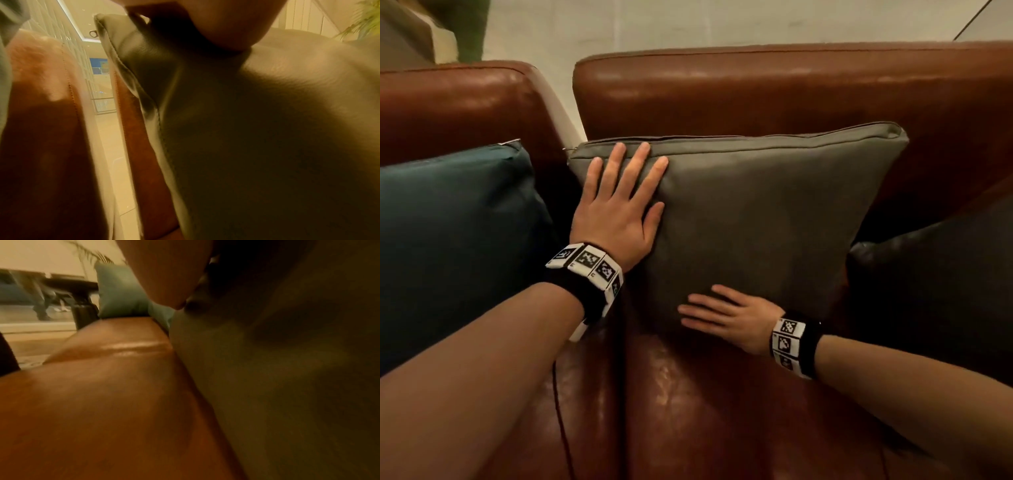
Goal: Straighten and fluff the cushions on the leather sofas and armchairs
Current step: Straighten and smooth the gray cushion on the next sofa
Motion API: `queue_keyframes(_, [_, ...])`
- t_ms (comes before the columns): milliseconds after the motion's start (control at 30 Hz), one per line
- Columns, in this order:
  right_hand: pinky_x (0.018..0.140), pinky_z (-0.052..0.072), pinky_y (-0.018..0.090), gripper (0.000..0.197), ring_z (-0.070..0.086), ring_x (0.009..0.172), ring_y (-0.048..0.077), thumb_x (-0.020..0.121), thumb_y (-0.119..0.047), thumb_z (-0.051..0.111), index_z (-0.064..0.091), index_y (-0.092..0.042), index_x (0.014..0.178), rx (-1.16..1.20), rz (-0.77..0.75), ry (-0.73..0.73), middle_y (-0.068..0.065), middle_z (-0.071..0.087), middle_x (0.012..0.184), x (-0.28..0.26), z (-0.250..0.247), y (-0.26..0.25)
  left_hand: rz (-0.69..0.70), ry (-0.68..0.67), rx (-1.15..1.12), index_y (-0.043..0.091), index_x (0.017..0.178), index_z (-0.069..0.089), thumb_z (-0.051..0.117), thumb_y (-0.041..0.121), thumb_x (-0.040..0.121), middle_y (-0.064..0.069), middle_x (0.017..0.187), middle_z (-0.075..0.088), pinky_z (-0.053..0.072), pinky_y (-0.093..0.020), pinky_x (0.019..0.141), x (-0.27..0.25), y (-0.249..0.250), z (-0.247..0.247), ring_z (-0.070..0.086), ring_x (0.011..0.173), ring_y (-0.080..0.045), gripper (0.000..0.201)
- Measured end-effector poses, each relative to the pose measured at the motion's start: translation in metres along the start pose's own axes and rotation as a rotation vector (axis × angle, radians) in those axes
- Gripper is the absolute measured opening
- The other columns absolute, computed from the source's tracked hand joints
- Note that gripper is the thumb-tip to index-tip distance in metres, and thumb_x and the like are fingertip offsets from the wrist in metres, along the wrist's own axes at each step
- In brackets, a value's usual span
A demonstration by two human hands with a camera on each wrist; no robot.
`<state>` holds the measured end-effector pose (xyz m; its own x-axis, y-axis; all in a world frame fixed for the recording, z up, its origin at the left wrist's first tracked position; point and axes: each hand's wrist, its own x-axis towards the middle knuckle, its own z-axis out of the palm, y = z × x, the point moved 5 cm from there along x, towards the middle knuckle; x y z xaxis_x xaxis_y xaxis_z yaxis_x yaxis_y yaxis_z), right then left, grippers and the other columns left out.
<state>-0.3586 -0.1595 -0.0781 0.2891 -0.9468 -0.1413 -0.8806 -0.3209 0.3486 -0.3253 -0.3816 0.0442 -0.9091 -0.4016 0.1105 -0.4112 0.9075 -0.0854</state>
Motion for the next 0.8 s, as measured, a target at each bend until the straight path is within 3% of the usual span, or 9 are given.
queue_keyframes(67, [0.122,-0.009,0.04,0.074,0.009,0.151,0.018,0.089,-0.027,0.055,0.022,-0.024,0.155,-0.02,0.06,0.033,-0.003,0.015,0.162,-0.018,0.005,0.012,-0.062,0.052,-0.026,0.028,0.154,0.01,0.028,0.043,0.098,-0.001,0.163,0.008,0.001,-0.051,0.121,-0.004,0.005,-0.004,0.001,0.15,-0.031,0.061])
queue_keyframes(133, [0.123,0.002,0.036,0.065,0.009,0.151,0.016,0.096,-0.038,0.052,0.025,-0.026,0.154,0.006,0.338,0.192,-0.004,0.019,0.16,-0.031,-0.01,0.055,-0.089,0.142,-0.105,0.025,0.154,0.011,0.032,0.042,0.096,-0.002,0.164,0.005,-0.002,-0.051,0.12,-0.012,0.03,-0.007,-0.001,0.15,-0.034,0.064])
queue_keyframes(200, [0.122,0.007,0.039,0.066,0.005,0.151,0.016,0.098,-0.043,0.045,0.019,-0.025,0.155,0.061,0.622,0.296,-0.002,0.018,0.16,-0.046,-0.026,0.106,0.007,0.184,-0.171,0.027,0.154,0.013,0.037,0.043,0.095,-0.001,0.163,0.006,0.001,-0.05,0.121,-0.026,0.08,0.004,0.0,0.15,-0.033,0.066])
queue_keyframes(300, [0.122,0.001,0.046,0.07,-0.002,0.151,0.02,0.097,-0.046,0.034,0.006,-0.022,0.156,0.17,0.938,0.285,0.001,0.005,0.162,-0.07,-0.029,0.154,0.134,0.191,-0.145,0.037,0.153,0.01,0.04,0.046,0.094,0.008,0.163,0.006,-0.001,-0.045,0.121,-0.048,0.135,0.044,-0.008,0.151,-0.024,0.066])
queue_keyframes(367, [0.122,-0.002,0.047,0.073,-0.004,0.151,0.023,0.095,-0.048,0.029,0.0,-0.02,0.156,0.248,1.083,0.261,0.004,-0.001,0.163,-0.085,-0.022,0.166,0.038,0.181,-0.123,0.038,0.153,0.009,0.04,0.049,0.093,0.007,0.161,0.008,-0.003,-0.042,0.121,-0.058,0.114,0.072,-0.01,0.15,-0.019,0.069])
queue_keyframes(467, [0.121,0.0,0.05,0.072,-0.004,0.151,0.027,0.096,-0.047,0.026,0.0,-0.015,0.156,0.322,1.224,0.252,0.011,-0.001,0.164,-0.1,-0.023,0.169,-0.29,0.143,-0.202,0.03,0.154,0.006,0.039,0.049,0.09,0.0,0.162,0.005,0.001,-0.049,0.12,-0.087,0.053,0.089,-0.002,0.149,-0.03,0.074])
queue_keyframes(533, [0.121,0.0,0.05,0.07,-0.004,0.151,0.027,0.098,-0.043,0.025,0.001,-0.013,0.156,0.347,1.234,0.284,0.011,-0.001,0.164,-0.091,-0.04,0.161,-0.421,0.174,-0.308,0.026,0.154,-0.003,0.035,0.045,0.093,-0.007,0.162,-0.003,0.001,-0.053,0.12,-0.1,0.039,0.075,-0.003,0.148,-0.037,0.075])
queue_keyframes(700, [0.122,0.008,0.048,0.06,0.006,0.151,0.021,0.101,-0.036,0.031,0.017,-0.014,0.155,0.338,0.756,0.329,0.003,0.012,0.163,0.009,-0.083,0.1,-0.093,0.212,-0.261,0.027,0.154,0.006,0.029,0.041,0.097,-0.002,0.163,0.003,-0.004,-0.047,0.121,-0.031,0.071,0.01,-0.002,0.149,-0.033,0.063])
queue_keyframes(800, [0.123,0.004,0.044,0.061,0.004,0.151,0.018,0.101,-0.042,0.032,0.017,-0.02,0.156,0.26,0.762,0.24,0.002,0.012,0.164,0.01,-0.07,0.131,-0.037,0.12,-0.124,0.031,0.154,0.008,0.029,0.044,0.096,-0.002,0.164,0.007,-0.001,-0.046,0.121,0.0,0.039,0.012,0.0,0.15,-0.03,0.063])
